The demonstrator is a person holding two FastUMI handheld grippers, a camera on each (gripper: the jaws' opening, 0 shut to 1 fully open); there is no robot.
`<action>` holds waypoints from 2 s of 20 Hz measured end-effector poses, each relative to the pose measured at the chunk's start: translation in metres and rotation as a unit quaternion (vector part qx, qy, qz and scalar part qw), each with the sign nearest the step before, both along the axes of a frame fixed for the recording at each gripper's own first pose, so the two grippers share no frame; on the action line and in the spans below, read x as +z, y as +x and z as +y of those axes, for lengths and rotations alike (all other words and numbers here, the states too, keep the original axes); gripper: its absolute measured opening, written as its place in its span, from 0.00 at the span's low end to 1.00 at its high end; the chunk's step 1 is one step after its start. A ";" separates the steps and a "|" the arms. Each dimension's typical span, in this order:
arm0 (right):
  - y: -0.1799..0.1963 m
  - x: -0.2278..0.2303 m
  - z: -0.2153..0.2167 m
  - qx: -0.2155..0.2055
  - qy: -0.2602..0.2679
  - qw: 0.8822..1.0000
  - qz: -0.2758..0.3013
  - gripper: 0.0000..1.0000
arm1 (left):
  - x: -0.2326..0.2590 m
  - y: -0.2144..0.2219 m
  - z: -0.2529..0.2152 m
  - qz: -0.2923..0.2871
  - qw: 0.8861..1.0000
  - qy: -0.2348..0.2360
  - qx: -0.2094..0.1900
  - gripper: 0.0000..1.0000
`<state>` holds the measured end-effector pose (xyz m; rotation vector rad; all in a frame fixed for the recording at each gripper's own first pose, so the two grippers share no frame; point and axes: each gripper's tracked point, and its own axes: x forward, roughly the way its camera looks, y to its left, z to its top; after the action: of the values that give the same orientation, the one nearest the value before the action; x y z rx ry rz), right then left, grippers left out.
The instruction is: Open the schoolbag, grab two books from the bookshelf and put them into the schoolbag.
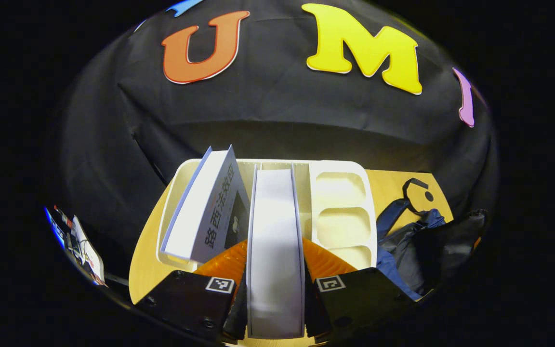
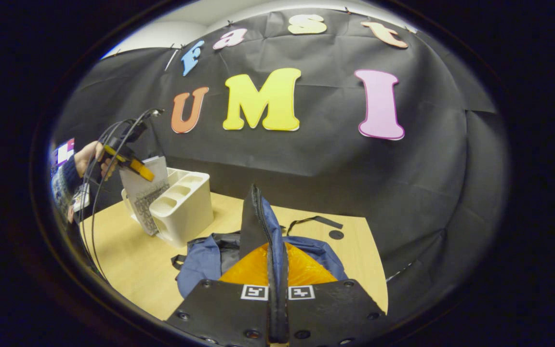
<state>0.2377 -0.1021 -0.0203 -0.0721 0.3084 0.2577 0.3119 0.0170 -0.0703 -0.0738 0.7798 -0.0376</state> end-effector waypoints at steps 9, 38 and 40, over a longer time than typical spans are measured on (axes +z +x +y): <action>0.004 -0.015 0.024 0.020 0.000 1.000 0.011 0.00 | -0.015 -0.103 0.019 0.001 0.987 -0.150 0.053 0.48; 0.007 0.056 0.016 0.000 0.035 0.999 -0.041 0.00 | -0.021 -0.095 -0.232 -0.020 0.853 -0.521 0.036 0.48; 0.007 0.057 0.012 -0.005 0.033 0.998 -0.044 0.00 | -0.026 -0.083 -0.253 -0.024 0.850 -0.524 0.038 0.48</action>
<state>0.2443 -0.0903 0.0370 -0.0165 0.2118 0.2537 0.2290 -0.2360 -0.0959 -1.1450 0.6273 -0.3898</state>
